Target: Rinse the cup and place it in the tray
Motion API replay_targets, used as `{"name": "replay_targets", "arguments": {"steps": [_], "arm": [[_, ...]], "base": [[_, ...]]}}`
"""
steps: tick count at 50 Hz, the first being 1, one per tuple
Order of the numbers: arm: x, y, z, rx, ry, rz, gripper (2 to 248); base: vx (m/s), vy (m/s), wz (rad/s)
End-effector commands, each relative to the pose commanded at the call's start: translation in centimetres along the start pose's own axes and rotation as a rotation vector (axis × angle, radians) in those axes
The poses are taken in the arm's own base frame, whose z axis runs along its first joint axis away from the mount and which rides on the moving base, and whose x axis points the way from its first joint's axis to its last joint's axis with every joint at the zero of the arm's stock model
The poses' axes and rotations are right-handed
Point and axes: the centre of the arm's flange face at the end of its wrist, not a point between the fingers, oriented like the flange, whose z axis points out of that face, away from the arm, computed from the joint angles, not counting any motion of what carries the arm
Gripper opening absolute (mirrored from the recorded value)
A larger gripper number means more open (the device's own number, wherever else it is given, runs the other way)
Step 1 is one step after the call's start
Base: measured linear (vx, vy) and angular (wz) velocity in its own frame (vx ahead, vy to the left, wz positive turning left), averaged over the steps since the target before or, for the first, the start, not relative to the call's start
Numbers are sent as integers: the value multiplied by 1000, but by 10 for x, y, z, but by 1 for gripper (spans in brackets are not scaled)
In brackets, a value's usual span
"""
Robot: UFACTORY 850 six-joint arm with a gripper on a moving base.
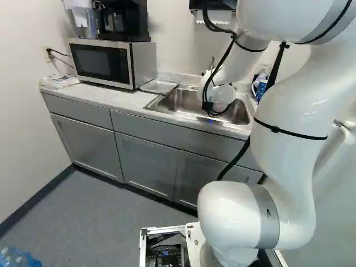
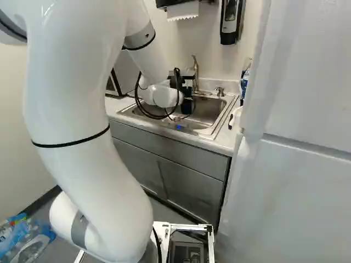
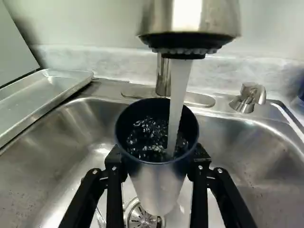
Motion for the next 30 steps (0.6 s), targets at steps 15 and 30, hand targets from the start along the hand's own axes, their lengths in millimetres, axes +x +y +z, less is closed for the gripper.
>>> {"name": "replay_targets", "arguments": {"steps": [15,30], "arm": [[-1,-11,-3,19,-1,-8,126],[-3,-32,-8,58,-2,-23,126]], "base": [[0,0,0],[0,0,0]]}}
